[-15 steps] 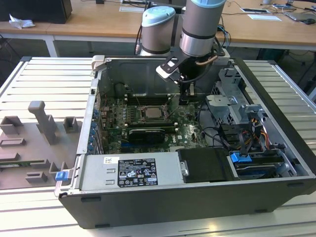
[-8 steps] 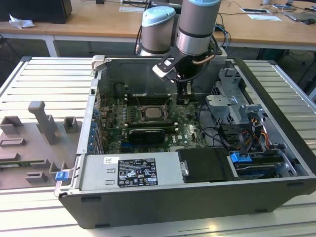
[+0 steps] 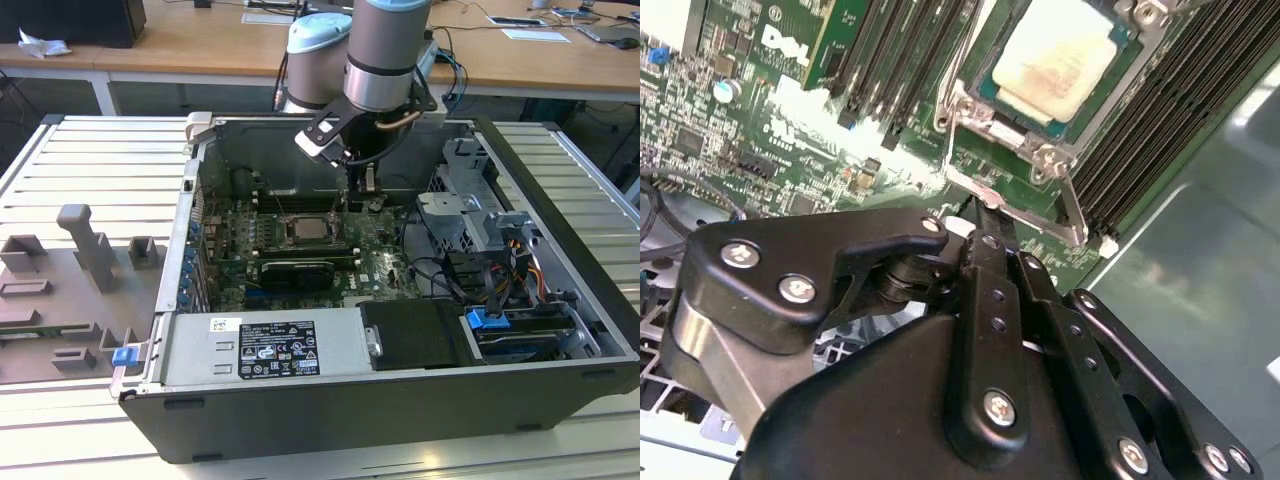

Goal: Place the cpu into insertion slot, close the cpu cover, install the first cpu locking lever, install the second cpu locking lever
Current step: 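Close the cpu cover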

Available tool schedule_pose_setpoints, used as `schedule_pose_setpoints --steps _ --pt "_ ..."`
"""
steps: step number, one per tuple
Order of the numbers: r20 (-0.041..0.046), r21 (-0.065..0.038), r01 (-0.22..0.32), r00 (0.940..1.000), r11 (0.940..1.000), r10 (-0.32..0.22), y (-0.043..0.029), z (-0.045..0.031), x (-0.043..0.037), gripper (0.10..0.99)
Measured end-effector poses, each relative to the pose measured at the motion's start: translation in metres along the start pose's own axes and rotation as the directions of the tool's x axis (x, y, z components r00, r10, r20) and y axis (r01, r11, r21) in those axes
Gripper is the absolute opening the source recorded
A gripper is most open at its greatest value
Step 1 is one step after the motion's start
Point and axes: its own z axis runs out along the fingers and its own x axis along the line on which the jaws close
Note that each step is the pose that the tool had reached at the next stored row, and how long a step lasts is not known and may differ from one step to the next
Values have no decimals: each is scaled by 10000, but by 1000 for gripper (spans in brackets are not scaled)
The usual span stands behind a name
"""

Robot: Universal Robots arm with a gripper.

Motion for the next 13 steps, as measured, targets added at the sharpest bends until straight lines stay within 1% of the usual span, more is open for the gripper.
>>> schedule_pose_setpoints --steps 1,3,5,9,13 --pt "-1 0 -1 10000 10000 1 -14 0 0 106" --pt "0 0 -1 10000 10000 1 -63 0 0 106" --pt "-1 -1 -1 10000 10000 1 -129 0 -1 106" --pt "-2 -3 0 10000 10000 0 -209 4 -1 106" --pt "0 -3 -1 10000 10000 1 -268 23 -2 106"
